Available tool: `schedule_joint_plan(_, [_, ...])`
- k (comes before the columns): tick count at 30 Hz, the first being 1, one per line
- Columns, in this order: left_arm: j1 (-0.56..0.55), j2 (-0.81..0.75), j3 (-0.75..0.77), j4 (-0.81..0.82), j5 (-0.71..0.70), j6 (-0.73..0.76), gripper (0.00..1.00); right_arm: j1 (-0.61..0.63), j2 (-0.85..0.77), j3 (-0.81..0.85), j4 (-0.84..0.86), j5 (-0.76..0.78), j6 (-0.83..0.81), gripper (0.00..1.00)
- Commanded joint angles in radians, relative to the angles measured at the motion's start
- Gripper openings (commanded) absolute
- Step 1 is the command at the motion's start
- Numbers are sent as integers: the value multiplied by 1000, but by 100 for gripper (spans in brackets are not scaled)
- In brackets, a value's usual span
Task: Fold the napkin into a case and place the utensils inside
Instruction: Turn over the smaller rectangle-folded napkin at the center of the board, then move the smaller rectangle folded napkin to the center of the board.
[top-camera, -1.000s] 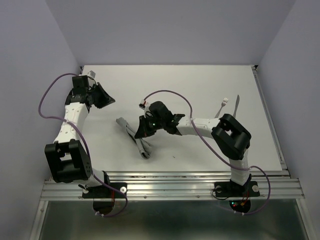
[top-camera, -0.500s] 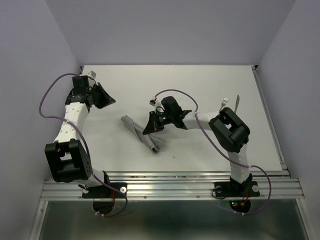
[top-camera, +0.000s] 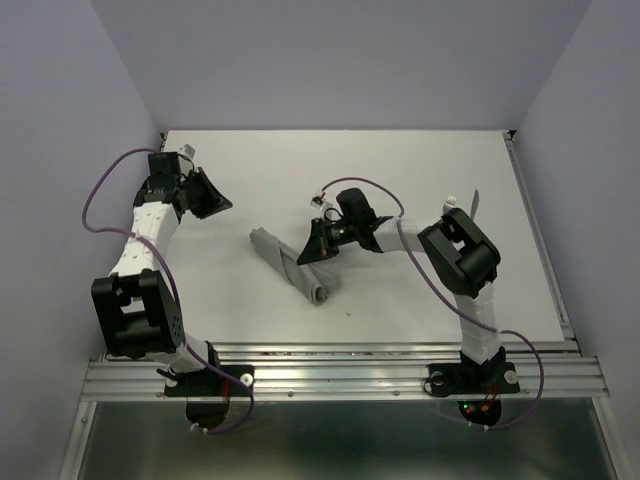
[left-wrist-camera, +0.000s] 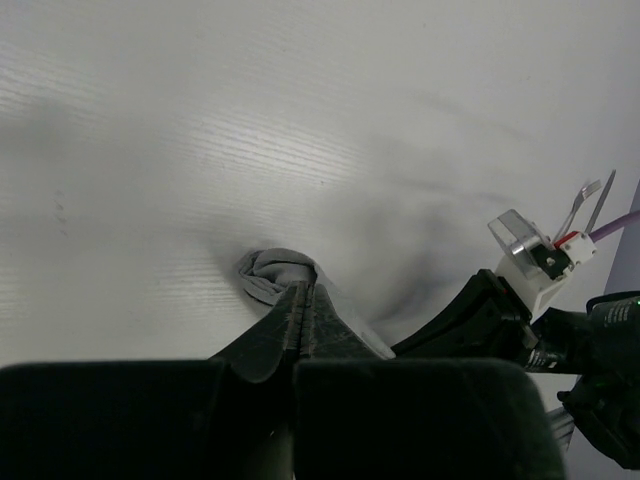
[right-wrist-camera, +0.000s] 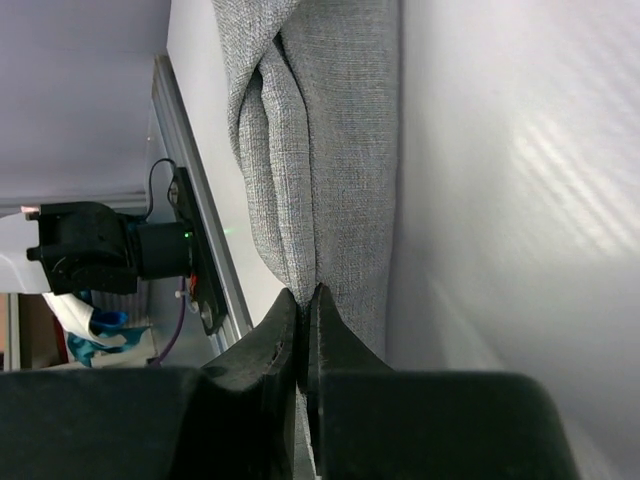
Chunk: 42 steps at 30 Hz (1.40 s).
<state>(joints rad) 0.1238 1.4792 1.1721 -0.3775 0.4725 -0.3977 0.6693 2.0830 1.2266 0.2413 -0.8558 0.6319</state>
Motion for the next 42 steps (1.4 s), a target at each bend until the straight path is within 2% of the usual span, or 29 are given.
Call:
schedule_joint_plan(1, [-12, 3, -5, 32, 23, 23, 2, -48, 34, -4, 42, -63, -27, 1])
schedule_joint_plan(3, [-16, 7, -8, 34, 23, 23, 2, -48, 38, -4, 41, -65, -31, 5])
schedule_joint_plan(9, [-58, 39, -2, 31, 40, 30, 6, -77, 26, -33, 41, -20, -37, 7])
schedule_joint_plan(11, [-79, 65, -5, 40, 121, 51, 9, -106, 28, -38, 41, -19, -37, 21])
schedule_joint_plan(12, [-108, 75, -5, 35, 118, 54, 9, -106, 23, -39, 41, -12, -38, 41])
schedule_joint_plan(16, [-190, 110, -17, 43, 97, 50, 9, -149, -4, -58, 20, 55, -50, 61])
schedule_joint_plan(18, [-243, 136, -25, 55, 95, 37, 9, -164, -43, -78, -5, 113, -58, 65])
schedule_joint_plan(21, [-292, 168, -29, 78, 101, 17, 9, -186, -119, -96, -69, 248, -77, 66])
schedule_joint_plan(23, [-311, 196, -29, 94, 106, 8, 8, -186, -194, -151, -85, 384, -57, 60])
schedule_joint_plan(24, [-312, 207, -31, 100, 115, 4, 8, -186, -221, -168, -100, 435, -54, 54])
schedule_joint_plan(25, [-312, 217, -35, 117, 139, -4, 7, -186, -248, -183, -114, 475, -52, 41])
schedule_joint_plan(27, [-312, 243, -37, 126, 134, -7, 3, -186, -326, -236, -137, 556, -63, 23])
schedule_joint_plan(28, [-312, 260, -35, 124, 118, -7, 0, -172, -349, -243, -155, 619, -72, 8])
schedule_joint_plan(29, [-312, 268, -32, 121, 107, -6, 0, -159, -368, -239, -228, 661, -83, 2])
schedule_joint_plan(31, [-312, 291, -22, 112, 95, 3, 0, -116, -405, -231, -325, 728, -119, 1])
schedule_joint_plan(36, [-312, 297, -3, 98, 60, 16, 0, -16, -491, -256, -387, 765, -136, 1])
schedule_joint_plan(42, [-312, 358, 40, 58, -46, 51, 0, 122, -476, -200, -473, 831, -132, 1])
